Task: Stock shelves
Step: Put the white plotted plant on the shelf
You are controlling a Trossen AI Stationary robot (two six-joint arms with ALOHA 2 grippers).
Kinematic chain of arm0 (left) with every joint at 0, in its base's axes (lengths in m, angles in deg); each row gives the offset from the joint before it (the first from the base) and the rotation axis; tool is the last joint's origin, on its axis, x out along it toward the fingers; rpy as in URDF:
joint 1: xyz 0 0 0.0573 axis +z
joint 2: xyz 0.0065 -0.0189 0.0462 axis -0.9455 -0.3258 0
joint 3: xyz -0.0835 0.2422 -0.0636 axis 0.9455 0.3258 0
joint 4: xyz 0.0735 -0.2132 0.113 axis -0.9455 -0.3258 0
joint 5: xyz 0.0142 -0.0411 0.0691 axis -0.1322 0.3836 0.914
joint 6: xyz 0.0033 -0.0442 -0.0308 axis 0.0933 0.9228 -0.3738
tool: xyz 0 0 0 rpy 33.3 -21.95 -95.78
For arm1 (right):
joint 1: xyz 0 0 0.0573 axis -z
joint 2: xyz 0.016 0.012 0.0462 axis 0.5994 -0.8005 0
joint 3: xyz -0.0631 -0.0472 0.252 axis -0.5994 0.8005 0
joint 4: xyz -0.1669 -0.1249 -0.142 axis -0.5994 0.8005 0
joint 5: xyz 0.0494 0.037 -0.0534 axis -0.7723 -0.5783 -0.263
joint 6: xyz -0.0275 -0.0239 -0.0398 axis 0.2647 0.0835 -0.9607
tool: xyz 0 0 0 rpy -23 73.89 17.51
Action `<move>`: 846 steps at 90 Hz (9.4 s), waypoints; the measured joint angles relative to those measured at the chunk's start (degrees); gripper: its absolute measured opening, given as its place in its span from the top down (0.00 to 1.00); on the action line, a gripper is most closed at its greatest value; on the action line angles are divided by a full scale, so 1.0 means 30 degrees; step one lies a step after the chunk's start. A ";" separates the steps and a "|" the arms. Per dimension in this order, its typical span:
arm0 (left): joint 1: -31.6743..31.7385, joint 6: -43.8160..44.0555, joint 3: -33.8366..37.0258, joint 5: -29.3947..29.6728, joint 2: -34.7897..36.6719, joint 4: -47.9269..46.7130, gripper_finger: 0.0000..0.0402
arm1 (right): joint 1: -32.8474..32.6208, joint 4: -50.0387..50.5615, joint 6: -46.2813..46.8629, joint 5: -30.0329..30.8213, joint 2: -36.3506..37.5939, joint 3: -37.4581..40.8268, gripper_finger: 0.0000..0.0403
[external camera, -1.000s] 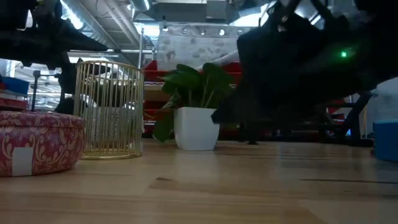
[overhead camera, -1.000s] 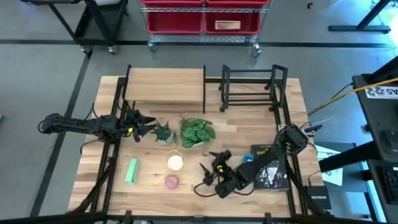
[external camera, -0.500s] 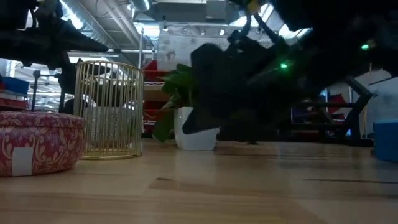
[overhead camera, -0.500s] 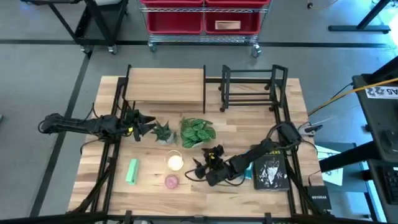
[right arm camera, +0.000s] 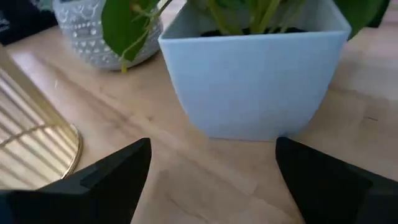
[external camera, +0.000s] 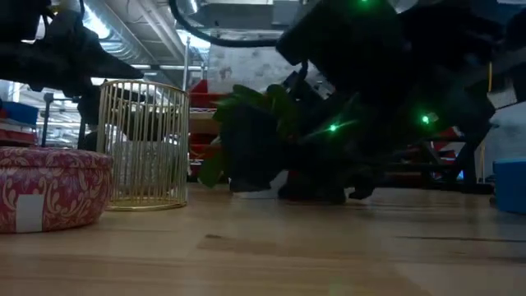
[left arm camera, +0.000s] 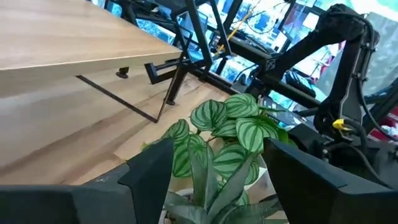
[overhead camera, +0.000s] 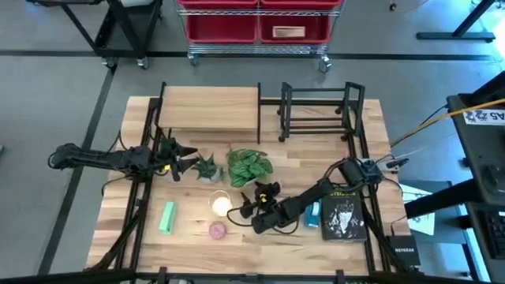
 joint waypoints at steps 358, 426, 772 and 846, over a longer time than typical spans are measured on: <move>-0.0006 0.1085 0.0000 -0.0146 -0.0001 -0.0015 0.41 | 0.1089 0.0987 0.1536 0.1720 -0.0622 -0.0936 0.05; -0.0022 0.0917 0.0000 -0.0520 -0.0007 -0.0080 0.41 | 0.2577 0.0075 0.0279 0.2292 -0.0743 -0.0905 0.05; -0.0022 -0.8147 -1.0580 -0.0396 0.0072 -0.9865 0.41 | 1.4433 -0.2036 -1.7655 -1.3058 -0.3492 -1.5590 0.31; -0.0017 -0.8088 -1.0579 -0.0411 0.0073 -1.0057 0.41 | 1.4316 -0.2764 -1.9650 -1.3814 -0.3818 -1.5613 0.14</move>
